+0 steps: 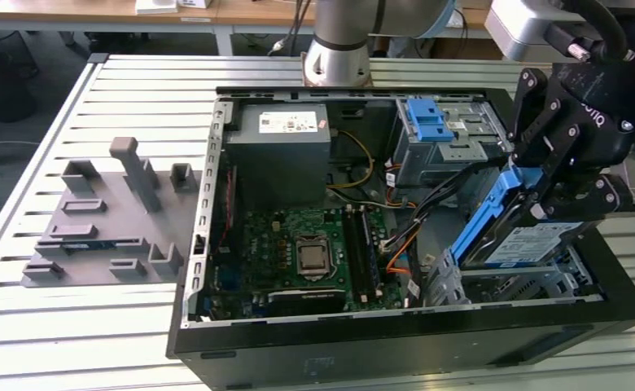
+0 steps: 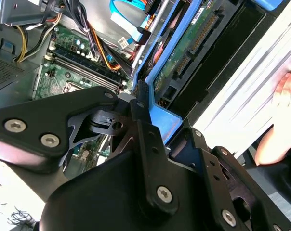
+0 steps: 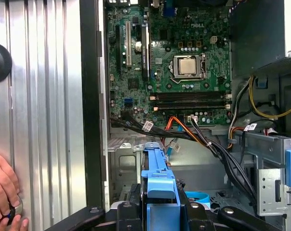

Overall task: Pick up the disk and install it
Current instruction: 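Insert the disk into the insertion slot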

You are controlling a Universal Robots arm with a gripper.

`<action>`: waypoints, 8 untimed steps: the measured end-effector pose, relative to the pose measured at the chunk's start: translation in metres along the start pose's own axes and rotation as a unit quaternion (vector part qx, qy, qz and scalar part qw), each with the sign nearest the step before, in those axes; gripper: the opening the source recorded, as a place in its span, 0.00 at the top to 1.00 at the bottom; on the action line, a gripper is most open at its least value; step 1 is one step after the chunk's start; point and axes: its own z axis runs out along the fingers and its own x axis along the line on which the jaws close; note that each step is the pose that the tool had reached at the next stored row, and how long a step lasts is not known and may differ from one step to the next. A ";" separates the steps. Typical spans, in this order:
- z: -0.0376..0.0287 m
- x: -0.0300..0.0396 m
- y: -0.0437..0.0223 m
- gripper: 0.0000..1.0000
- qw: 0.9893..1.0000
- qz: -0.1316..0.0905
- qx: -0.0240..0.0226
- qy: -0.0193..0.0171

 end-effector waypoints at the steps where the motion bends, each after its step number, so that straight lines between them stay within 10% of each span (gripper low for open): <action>1: 0.0006 0.0000 0.0000 0.64 1.000 0.000 0.000 0.000; 8: 0.0053 0.0001 0.0000 0.64 1.000 0.000 0.000 0.000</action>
